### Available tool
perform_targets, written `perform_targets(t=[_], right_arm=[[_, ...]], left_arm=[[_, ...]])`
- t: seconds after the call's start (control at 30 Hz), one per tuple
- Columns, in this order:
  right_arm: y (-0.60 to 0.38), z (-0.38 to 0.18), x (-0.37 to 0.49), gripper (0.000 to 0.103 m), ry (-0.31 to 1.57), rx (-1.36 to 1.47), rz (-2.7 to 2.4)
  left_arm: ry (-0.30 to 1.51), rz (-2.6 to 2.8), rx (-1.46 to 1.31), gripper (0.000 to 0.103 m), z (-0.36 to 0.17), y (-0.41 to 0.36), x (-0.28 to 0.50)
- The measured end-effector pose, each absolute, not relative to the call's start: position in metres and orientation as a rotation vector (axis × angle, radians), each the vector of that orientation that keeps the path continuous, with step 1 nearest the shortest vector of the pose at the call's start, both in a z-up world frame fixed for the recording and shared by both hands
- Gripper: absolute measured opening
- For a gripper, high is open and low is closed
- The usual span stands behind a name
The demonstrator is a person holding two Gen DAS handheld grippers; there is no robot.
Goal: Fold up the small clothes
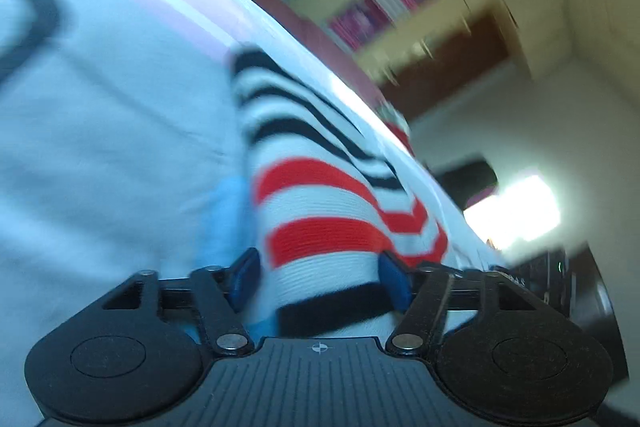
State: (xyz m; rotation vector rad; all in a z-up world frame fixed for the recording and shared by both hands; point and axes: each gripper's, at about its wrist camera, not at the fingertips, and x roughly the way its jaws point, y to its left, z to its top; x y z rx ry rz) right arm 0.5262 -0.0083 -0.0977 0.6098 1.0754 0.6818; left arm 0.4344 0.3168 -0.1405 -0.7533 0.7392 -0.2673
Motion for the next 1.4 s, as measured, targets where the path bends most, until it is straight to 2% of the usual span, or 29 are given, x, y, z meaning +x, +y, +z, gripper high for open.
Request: perform_targets(t=[0.07,0.1,0.17,0.33,0.4,0.43,0.47,0.5,0.6,0.73,0.8,0.83,0.87,0.93,0.97,1.0,1.03,1.07,1.1,1.3,1.4], right_arm=[[-0.029,-0.084,0.519,0.056,1.002,0.594,0.587],[-0.036,-0.073,0.515,0.046,0.964,0.564,0.555],[-0.043,-0.048,0.501,0.034,0.875,0.506,0.560],[-0.002,-0.007,0.453,0.032,0.759,0.174,0.734],[0.023,-0.011,0.433,0.032,0.731,0.001,0.766],[0.031,-0.018,0.428,0.029,0.741,-0.081,0.758],[0.032,-0.030,0.424,0.022,0.766,-0.169,0.714],[0.033,-0.045,0.422,0.023,0.778,-0.251,0.659],[0.012,-0.055,0.425,0.023,0.778,-0.137,0.618],[0.026,-0.054,0.425,0.023,0.782,-0.145,0.581],[0.024,-0.058,0.426,0.036,0.778,-0.135,0.557],[0.020,-0.062,0.427,0.037,0.788,-0.090,0.546],[0.012,-0.065,0.431,0.042,0.816,0.003,0.528],[-0.005,-0.059,0.429,0.041,0.860,0.182,0.490],[-0.009,-0.051,0.418,0.043,0.832,0.200,0.480],[-0.012,-0.043,0.407,0.048,0.807,0.196,0.467],[-0.014,-0.036,0.396,0.054,0.798,0.194,0.454],[-0.016,-0.029,0.386,0.067,0.787,0.198,0.450],[-0.018,-0.022,0.375,0.076,0.768,0.205,0.458],[-0.017,0.007,0.327,0.098,0.779,0.194,0.457],[-0.011,0.019,0.305,0.099,0.764,0.122,0.428]], left_arm=[[0.679,-0.180,-0.721,0.072,-0.127,0.324,0.421],[0.653,-0.153,-0.689,0.072,-0.118,0.323,0.417],[0.601,-0.165,-0.629,0.072,-0.099,0.317,0.417],[0.584,-0.201,-0.268,0.072,-0.070,0.248,0.417],[0.583,-0.184,-0.150,0.072,-0.074,0.224,0.412],[0.597,-0.182,-0.108,0.072,-0.080,0.215,0.410],[0.619,-0.177,-0.054,0.072,-0.089,0.206,0.410],[0.636,-0.177,0.013,0.072,-0.098,0.197,0.406],[0.603,-0.149,0.081,0.072,-0.101,0.186,0.396],[0.598,-0.160,0.070,0.072,-0.096,0.193,0.384],[0.589,-0.155,0.089,0.074,-0.094,0.193,0.378],[0.587,-0.151,0.091,0.075,-0.093,0.193,0.375],[0.586,-0.144,0.088,0.076,-0.089,0.194,0.372],[0.586,-0.124,0.071,0.080,-0.087,0.198,0.359],[0.573,-0.102,0.071,0.091,-0.082,0.199,0.350],[0.553,-0.080,0.073,0.102,-0.077,0.200,0.339],[0.531,-0.062,0.070,0.103,-0.071,0.202,0.326],[0.517,-0.051,0.058,0.103,-0.065,0.203,0.315],[0.515,-0.050,0.041,0.103,-0.060,0.205,0.306],[0.571,0.007,-0.009,0.103,-0.034,0.199,0.264],[0.565,0.014,-0.040,0.103,-0.022,0.190,0.247]])
